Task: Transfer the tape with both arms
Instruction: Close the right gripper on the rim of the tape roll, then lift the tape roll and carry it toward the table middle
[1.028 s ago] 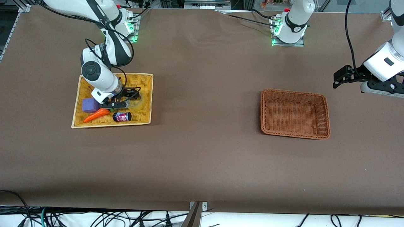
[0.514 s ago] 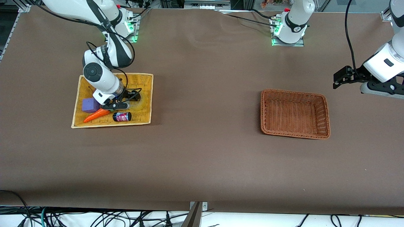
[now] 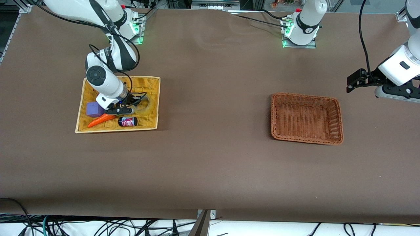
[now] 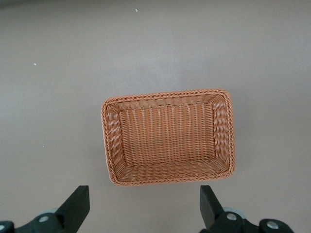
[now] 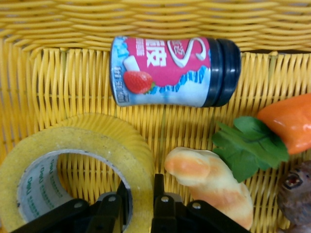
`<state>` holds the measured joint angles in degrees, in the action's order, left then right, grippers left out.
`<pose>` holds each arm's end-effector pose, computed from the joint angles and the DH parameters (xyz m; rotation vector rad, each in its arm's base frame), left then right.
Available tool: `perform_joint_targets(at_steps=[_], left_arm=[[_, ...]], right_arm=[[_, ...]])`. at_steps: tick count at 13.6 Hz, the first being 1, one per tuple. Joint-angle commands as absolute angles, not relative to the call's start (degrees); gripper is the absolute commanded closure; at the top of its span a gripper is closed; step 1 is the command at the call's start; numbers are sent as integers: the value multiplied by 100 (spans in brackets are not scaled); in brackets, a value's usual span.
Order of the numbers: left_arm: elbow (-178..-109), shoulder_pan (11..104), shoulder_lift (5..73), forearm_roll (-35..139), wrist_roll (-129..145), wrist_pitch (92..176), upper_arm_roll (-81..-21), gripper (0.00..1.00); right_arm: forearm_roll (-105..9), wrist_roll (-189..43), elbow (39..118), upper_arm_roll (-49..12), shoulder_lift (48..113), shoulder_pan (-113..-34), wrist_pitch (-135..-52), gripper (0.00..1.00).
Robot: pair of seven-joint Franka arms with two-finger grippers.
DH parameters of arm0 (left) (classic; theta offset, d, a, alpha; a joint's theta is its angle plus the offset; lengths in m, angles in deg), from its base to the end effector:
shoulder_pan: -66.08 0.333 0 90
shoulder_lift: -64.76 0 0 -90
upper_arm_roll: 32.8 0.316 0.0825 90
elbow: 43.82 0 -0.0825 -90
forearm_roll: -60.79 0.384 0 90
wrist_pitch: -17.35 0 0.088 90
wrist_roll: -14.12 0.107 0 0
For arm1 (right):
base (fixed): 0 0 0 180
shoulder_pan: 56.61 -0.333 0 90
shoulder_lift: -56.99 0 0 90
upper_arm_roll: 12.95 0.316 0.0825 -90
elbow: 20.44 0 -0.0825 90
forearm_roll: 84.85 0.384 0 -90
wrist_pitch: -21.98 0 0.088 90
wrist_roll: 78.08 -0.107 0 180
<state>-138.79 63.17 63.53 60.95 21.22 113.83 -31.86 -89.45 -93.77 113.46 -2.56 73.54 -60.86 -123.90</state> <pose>0.5681 -0.0194 0.5811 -3.1284 0.2486 -0.0074 0.4925 0.1325 0.2079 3.1283 0.0694 -0.1146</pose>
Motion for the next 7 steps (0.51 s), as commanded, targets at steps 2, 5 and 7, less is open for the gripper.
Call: perform_joint_targets(at_steps=[2,5,7], left_arm=[[-13672,6318,6256,6264,2159,11253,-3193,0],[-13672,6318,6256,6264,2168,11253,-3193,0],[-13672,6318,6256,6264,2168,11253,-3193,0]], right_arm=[[-9004,-9390,11246,-214,6694,-6092,-11902,100],[-9004,-9434,10606,-31,6288,-6092,-10735,100],[-8952,-9800,9860,338,6349,-6101,-9873,100]])
